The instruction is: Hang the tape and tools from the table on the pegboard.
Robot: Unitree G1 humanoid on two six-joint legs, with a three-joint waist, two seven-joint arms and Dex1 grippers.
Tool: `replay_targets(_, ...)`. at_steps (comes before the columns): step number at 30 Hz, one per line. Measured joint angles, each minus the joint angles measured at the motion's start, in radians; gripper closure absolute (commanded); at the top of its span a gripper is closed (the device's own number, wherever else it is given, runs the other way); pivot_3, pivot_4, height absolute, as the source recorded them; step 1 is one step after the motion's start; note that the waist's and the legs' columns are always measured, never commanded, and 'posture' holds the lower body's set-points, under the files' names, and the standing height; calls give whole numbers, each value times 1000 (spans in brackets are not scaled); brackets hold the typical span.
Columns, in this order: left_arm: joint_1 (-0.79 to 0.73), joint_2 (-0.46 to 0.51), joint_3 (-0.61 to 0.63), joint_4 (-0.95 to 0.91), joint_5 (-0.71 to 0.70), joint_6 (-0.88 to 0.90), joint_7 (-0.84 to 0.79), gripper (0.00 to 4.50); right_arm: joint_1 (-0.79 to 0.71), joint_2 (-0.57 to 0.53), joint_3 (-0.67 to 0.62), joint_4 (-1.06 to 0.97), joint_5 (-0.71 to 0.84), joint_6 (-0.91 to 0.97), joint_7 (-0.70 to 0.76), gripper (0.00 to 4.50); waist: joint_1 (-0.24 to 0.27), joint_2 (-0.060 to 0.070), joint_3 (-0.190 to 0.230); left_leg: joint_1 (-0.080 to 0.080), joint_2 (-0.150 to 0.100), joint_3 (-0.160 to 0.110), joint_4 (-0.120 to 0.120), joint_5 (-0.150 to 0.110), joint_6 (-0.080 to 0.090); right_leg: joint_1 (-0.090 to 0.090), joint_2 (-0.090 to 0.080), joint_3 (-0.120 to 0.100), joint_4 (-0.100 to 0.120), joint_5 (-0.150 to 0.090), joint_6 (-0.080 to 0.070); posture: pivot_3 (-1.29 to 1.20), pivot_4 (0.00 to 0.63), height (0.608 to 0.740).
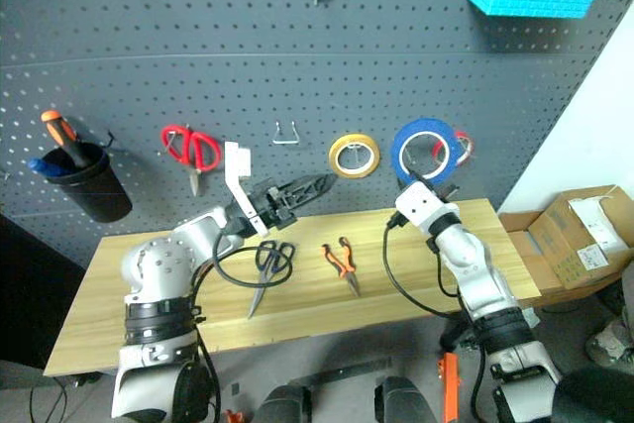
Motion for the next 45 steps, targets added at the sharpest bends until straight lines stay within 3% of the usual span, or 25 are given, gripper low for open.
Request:
replay_targets(9,4,3,-3,-1,0,-24,31,0,-73,8,-36,137,244,122,311,3949,2,5,-11,3,1,1,1,0,0,1,1,1,3,1,-1,88,0,740)
replay_targets(14,11,7,-2,-2,-1,-25,45,0,-134,-21,-79,209,247,130,311,2390,3,5,-12,10,1,1,0,1,1,8,1,1,3,0,0,93,2,740)
replay_targets(21,18,7,-9,-8,-4,-36,48,0,-105,-10,-82,188,238,133,306,44,4,6,-13,15,1,1,-1,1,2,13,1,1,3,0,0,90,13,740)
replay_targets(25,41,22,-27,-16,7,-44,49,0,15,9,-81,55,237,230,266,44,5,6,-14,15,1,1,-2,1,2,13,1,1,3,-1,0,92,31,740)
replay_targets(30,157,52,-116,-33,144,-118,88,0,191,38,-53,-205,238,594,203,44,7,9,-15,17,1,2,-2,1,2,12,1,3,4,-1,-1,91,70,740)
replay_targets(35,294,22,-165,-28,290,-205,202,0,208,63,11,-365,245,897,191,44,8,10,-14,22,1,4,-2,1,2,12,2,6,12,-7,-9,109,121,740)
replay_targets(41,471,-7,-217,-62,389,-218,305,0,43,147,75,-244,246,1079,189,44,7,11,13,31,1,4,-4,1,2,14,3,10,13,-7,-10,149,185,740)
replay_targets(45,549,-25,-207,-103,398,-214,342,0,4,195,81,-123,246,1140,150,44,32,13,41,25,1,5,-4,1,2,11,2,10,13,-8,-11,166,200,740)
